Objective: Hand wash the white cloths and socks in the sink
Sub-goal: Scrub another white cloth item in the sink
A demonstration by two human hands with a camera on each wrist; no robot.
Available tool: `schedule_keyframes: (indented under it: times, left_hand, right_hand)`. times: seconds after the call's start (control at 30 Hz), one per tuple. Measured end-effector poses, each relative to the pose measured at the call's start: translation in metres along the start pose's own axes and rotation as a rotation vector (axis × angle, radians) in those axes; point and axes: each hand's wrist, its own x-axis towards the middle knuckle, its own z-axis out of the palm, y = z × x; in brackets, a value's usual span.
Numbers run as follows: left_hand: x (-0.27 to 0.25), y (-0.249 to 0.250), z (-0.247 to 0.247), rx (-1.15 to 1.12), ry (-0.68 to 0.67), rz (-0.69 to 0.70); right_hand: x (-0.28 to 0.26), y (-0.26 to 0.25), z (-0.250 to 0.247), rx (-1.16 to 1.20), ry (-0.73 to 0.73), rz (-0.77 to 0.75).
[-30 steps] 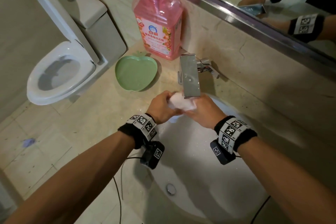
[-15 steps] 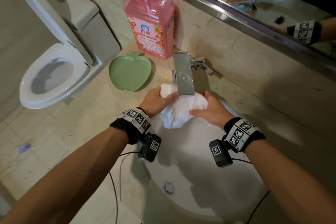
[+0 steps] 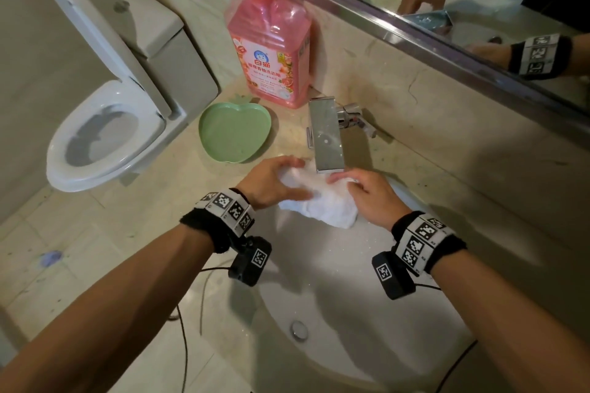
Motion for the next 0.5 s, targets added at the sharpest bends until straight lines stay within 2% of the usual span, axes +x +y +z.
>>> schedule_keyframes:
  times: [0.07, 0.17, 0.3, 0.4, 0.5]
  left_hand:
    - [-0.002, 0.002, 0.004, 0.2, 0.018, -0.003]
    - [-0.002, 0.006, 0.013, 0.33, 0.095, -0.003]
    - [-0.002, 0.011, 0.02, 0.469, 0.13, -0.021]
    - [-0.001, 0.015, 0.025, 0.574, 0.041, -0.08]
    - [0.004, 0.017, 0.034, 0.593, -0.034, -0.072]
  right_hand:
    - [0.0, -0.002, 0.002, -0.041, -0.089, 0.044]
    - [0.005, -0.001, 0.013, -0.318, -0.161, 0.073]
    - [0.005, 0.001, 0.015, -0.615, -0.033, -0.027]
    - [0.004, 0.001, 0.01, -0.587, 0.09, -0.096]
    - [0.002, -0.001, 0.005, -0.486, 0.083, -0.16]
